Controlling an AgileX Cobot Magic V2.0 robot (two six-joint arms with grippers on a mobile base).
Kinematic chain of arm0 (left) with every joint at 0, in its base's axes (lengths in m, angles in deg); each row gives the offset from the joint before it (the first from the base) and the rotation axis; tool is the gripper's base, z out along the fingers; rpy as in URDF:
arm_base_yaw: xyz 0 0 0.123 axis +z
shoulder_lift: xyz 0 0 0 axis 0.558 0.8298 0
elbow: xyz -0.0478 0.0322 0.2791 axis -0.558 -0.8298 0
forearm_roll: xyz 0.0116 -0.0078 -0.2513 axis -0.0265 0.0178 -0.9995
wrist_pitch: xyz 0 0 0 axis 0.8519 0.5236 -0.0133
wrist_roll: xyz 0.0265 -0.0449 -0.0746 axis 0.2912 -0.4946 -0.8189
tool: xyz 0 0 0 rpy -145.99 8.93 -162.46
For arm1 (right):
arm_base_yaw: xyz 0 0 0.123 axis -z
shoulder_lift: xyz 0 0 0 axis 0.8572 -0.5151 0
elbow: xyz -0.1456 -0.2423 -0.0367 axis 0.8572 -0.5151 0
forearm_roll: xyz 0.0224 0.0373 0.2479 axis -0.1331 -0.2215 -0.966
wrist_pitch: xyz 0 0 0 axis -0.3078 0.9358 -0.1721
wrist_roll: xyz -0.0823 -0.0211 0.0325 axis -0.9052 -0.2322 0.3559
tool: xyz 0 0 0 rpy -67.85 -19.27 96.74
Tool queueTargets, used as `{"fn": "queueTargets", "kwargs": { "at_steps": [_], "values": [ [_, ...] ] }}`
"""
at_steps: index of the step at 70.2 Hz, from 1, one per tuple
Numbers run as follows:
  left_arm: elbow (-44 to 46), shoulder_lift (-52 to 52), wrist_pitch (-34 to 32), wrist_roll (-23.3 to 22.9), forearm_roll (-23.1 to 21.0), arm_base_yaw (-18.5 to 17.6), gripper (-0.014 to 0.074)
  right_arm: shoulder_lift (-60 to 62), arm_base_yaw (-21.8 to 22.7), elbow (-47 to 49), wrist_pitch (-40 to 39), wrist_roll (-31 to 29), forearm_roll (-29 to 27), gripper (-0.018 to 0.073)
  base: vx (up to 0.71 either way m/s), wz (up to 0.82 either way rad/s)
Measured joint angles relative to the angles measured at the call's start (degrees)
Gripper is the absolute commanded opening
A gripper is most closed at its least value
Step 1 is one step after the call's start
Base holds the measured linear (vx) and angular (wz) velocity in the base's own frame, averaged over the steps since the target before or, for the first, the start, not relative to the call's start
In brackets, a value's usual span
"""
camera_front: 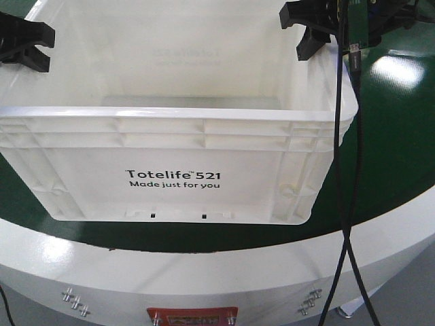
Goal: Place moving items into box and shelve
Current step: 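Hold the lifted tote with both grippers while the base drives away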
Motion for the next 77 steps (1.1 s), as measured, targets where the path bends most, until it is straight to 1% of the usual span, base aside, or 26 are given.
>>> {"fn": "queueTargets", "kwargs": {
  "at_steps": [19, 34, 77],
  "values": [
    [0.00, 0.00, 0.00, 0.00, -0.11, 0.00, -0.0026, 0.00, 0.00, 0.00, 0.12, -0.05, 0.16, -0.0012, -0.12, -0.01],
    [0.00, 0.00, 0.00, 0.00, -0.11, 0.00, -0.0026, 0.00, 0.00, 0.00, 0.26, -0.05, 0.23, -0.0012, -0.17, 0.14],
    [0.00, 0.00, 0.00, 0.00, -0.17, 0.00, -0.0026, 0.17, 0.00, 0.00, 0.37, -0.05, 0.10, -0.0012, -0.13, 0.38]
  ]
}}
